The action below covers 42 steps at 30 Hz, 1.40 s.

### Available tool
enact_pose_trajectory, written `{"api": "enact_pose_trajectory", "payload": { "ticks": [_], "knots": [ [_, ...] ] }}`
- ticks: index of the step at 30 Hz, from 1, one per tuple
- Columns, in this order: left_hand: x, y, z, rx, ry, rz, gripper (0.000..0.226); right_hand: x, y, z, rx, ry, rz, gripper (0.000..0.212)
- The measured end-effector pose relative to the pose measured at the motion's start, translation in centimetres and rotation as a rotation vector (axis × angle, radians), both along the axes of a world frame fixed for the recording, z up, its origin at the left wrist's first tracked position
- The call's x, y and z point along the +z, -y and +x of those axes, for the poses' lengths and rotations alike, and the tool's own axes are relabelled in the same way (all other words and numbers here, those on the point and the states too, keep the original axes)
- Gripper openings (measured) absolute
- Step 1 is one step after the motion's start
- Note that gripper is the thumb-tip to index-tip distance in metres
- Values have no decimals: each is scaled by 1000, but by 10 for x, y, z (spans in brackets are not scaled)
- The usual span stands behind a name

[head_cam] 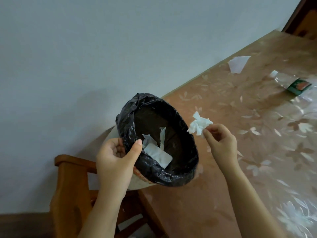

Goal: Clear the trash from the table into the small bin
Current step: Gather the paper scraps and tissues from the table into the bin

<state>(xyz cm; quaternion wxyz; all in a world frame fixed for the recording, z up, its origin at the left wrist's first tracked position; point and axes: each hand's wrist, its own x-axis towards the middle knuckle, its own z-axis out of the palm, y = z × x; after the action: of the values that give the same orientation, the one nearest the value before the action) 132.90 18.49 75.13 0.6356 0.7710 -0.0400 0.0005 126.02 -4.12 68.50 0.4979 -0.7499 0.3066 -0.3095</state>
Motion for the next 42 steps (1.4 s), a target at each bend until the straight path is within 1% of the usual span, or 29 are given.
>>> {"api": "enact_pose_trajectory", "payload": {
  "ticks": [3,6,8,12,15,17,20,23,27,29,32,36,42],
  "knots": [
    [-2,-13,-19,-71,3,3,15,24,-31,-26,106,-49,-107,24],
    [-5,-27,-37,-147,-14,-18,12,41,-60,-54,238,-155,-223,14],
    [-8,-39,-48,-198,-33,-41,10,48,-81,-75,226,-205,-284,12],
    [-11,-65,-72,-331,-60,-83,8,50,-125,-129,1,-292,-353,17],
    [-15,-86,-93,-433,-82,-114,16,45,-161,-179,-186,-376,-398,18],
    [-19,-99,-107,-489,-96,-116,12,39,-186,-214,-295,-453,-435,19],
    [-23,-113,-133,-555,-127,-124,8,35,-220,-264,-400,-572,-469,19],
    [-18,-114,-163,-640,-136,-107,8,37,-250,-313,-501,-637,-474,19],
    [-5,-103,-210,-774,-129,-82,19,39,-280,-379,-713,-661,-446,17],
    [0,-97,-239,-850,-136,-79,18,39,-292,-414,-821,-669,-423,18],
    [2,-90,-290,-944,-151,-66,22,38,-308,-468,-949,-660,-382,18],
    [2,-73,-365,-1053,-164,-49,33,36,-318,-546,-1108,-645,-344,19],
    [-2,-37,-492,-1230,-181,8,24,31,-318,-667,-1245,-662,-270,20]
  ]
}}
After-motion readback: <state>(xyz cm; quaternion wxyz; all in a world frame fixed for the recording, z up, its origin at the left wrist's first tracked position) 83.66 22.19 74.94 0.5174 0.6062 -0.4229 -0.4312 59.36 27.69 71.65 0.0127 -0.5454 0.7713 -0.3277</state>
